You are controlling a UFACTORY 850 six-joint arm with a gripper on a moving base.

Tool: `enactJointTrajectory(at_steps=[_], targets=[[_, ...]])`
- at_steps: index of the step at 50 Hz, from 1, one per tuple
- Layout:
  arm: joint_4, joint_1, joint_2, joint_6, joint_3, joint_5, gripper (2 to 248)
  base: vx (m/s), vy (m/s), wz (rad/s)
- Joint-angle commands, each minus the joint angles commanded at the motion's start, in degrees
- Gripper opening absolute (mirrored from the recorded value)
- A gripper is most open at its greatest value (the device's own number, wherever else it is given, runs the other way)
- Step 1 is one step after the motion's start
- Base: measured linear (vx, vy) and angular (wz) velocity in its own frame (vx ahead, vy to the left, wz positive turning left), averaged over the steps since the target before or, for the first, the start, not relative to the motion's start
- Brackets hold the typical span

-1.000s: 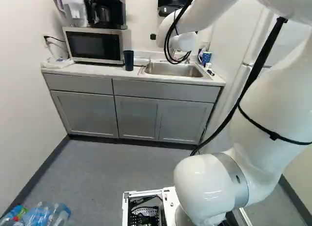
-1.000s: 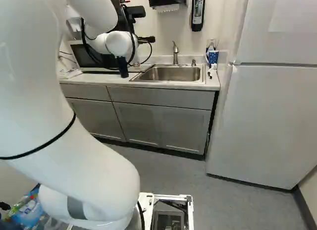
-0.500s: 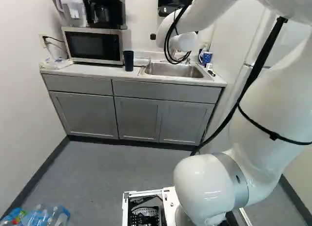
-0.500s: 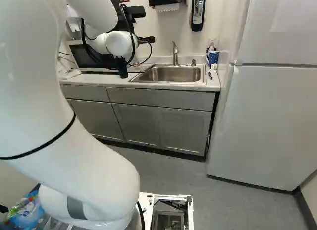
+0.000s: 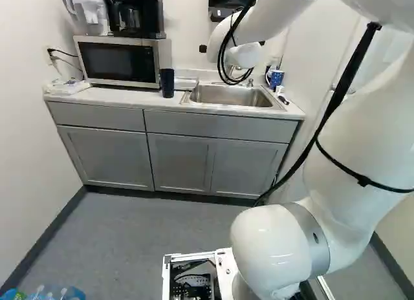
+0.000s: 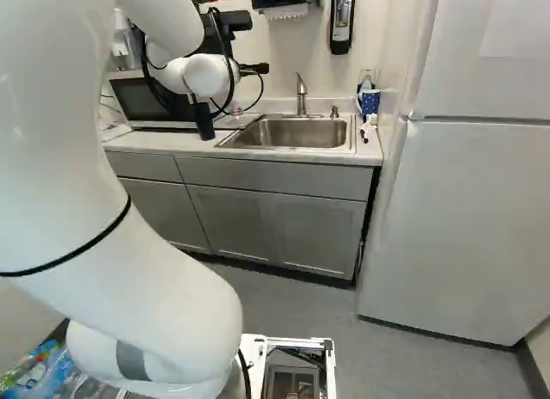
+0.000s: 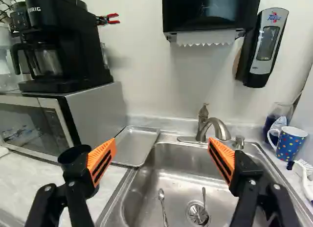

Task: Rinse the cup and place it in the tray

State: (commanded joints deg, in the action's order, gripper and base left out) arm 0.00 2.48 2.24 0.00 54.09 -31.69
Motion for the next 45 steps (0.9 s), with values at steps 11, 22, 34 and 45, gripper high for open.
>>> enactJointTrajectory(at_steps=[11, 22, 34, 45], targets=[[0.0, 0.0, 0.0, 0.0, 0.0, 0.0, 247, 0.122, -0.076, 0.001], [0.0, 0.0, 0.0, 0.0, 0.0, 0.0, 247, 0.125, -0.084, 0.006], [0.0, 0.0, 0.0, 0.0, 0.0, 0.0, 247, 0.095, -0.063, 0.076], [0.0, 0.0, 0.0, 0.0, 0.0, 0.0, 247, 0.088, -0.051, 0.135]])
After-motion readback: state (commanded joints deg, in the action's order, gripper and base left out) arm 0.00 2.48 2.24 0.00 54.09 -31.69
